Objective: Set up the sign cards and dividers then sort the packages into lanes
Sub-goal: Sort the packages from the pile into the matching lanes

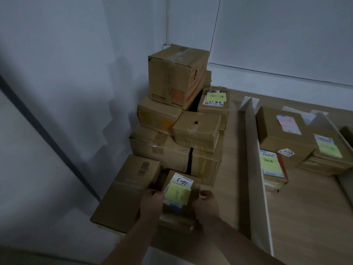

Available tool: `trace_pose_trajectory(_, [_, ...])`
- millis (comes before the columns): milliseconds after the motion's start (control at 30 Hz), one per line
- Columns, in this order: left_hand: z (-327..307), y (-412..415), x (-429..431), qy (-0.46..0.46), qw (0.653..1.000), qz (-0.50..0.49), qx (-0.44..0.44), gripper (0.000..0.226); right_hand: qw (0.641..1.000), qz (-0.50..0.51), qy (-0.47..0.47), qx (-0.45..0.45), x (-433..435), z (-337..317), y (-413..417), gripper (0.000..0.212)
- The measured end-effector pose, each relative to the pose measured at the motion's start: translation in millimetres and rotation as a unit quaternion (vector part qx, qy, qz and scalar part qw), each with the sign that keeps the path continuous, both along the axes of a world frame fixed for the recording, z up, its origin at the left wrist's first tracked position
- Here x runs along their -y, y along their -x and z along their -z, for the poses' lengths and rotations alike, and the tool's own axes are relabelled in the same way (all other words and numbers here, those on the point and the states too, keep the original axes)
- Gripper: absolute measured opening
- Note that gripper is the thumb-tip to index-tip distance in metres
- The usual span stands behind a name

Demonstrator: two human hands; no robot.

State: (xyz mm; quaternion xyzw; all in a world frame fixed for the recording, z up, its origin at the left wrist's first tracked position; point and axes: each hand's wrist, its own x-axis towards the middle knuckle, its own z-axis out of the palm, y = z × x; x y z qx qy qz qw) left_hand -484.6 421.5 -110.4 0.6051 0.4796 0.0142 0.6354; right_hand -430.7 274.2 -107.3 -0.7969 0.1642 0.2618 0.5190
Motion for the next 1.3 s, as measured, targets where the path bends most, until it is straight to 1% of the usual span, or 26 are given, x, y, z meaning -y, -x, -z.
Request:
trace_pose_trajectory(33, [4,0,0,-0.004,1.000,0.009,0.000,0.021,1.000,-0.008,0.003,-0.004,1,3,1,0.045])
trace_pose_trajectory(67, [1,1,2,0.017,1.000,-0.002,0.002,0.024,1.000,-0.015,0.008,-0.005,1,4,2,0.046])
trace_pose_trajectory(100, [4,0,-1,0.022,1.000,0.011,-0.006,0.026,1.000,-0.026,0.016,-0.003,2,6,3,0.046])
trace_pose_trajectory(133, [6,0,-2,0.002,1.000,0.024,-0.010,0.028,0.999,-0.032,0.023,0.000,2,7,4,0.047])
trace_pose_trajectory(167, [9,0,-2,0.013,1.000,-0.003,-0.002,0.029,0.999,-0.037,0.033,0.001,3,8,3,0.048])
trace_pose_trajectory(200, [13,0,-2,0.003,1.000,-0.014,0.003,0.031,0.998,-0.040,0.043,0.006,2,9,2,0.048])
trace_pose_trajectory(233, [15,0,-1,-0.017,1.000,0.003,-0.013,0.033,0.998,-0.044,0.051,0.004,1,11,1,0.047])
trace_pose_trajectory(267, [16,2,-1,-0.018,1.000,0.004,-0.016,0.033,0.997,-0.049,0.052,0.007,0,9,1,0.047])
trace_pose_trajectory(333, [19,5,-1,-0.011,0.999,0.037,0.001,0.029,0.996,-0.063,0.060,0.022,-1,7,-2,0.051])
trace_pose_trajectory(400, [21,9,1,0.004,0.999,0.045,0.011,0.026,0.992,-0.100,0.064,0.049,0,5,-8,0.053])
trace_pose_trajectory(467, [21,13,1,0.008,0.999,0.050,-0.009,0.026,0.981,-0.157,0.090,0.072,1,4,-17,0.061])
trace_pose_trajectory(567, [26,17,-2,0.012,0.998,0.064,-0.020,0.026,0.956,-0.233,0.139,0.110,0,7,-33,0.088])
trace_pose_trajectory(600, [26,17,-3,0.018,0.998,0.063,-0.020,0.026,0.946,-0.260,0.153,0.116,-1,7,-36,0.094])
trace_pose_trajectory(667, [26,16,-3,0.024,0.997,0.070,-0.020,0.028,0.924,-0.310,0.189,0.117,-2,4,-39,0.097])
trace_pose_trajectory(767, [27,13,-4,-0.001,0.996,0.090,-0.021,0.028,0.902,-0.329,0.250,0.124,2,2,-39,0.093])
trace_pose_trajectory(833, [32,9,-4,-0.054,0.992,0.106,-0.033,0.035,0.896,-0.319,0.286,0.118,9,1,-40,0.082])
trace_pose_trajectory(900, [38,3,-4,-0.076,0.991,0.100,-0.046,0.043,0.892,-0.317,0.302,0.110,18,-1,-41,0.074])
trace_pose_trajectory(1000, [51,-5,-2,-0.074,0.991,0.099,-0.052,0.034,0.880,-0.341,0.313,0.102,30,-4,-45,0.071])
trace_pose_trajectory(1133, [48,-10,5,-0.046,0.992,0.099,-0.062,0.036,0.879,-0.351,0.316,0.069,35,-2,-43,0.060])
trace_pose_trajectory(1233, [48,-8,9,-0.041,0.988,0.130,-0.076,0.038,0.884,-0.348,0.307,0.052,34,2,-41,0.062])
trace_pose_trajectory(1300, [47,-5,10,-0.061,0.979,0.170,-0.091,0.040,0.879,-0.347,0.318,0.072,32,2,-40,0.067])
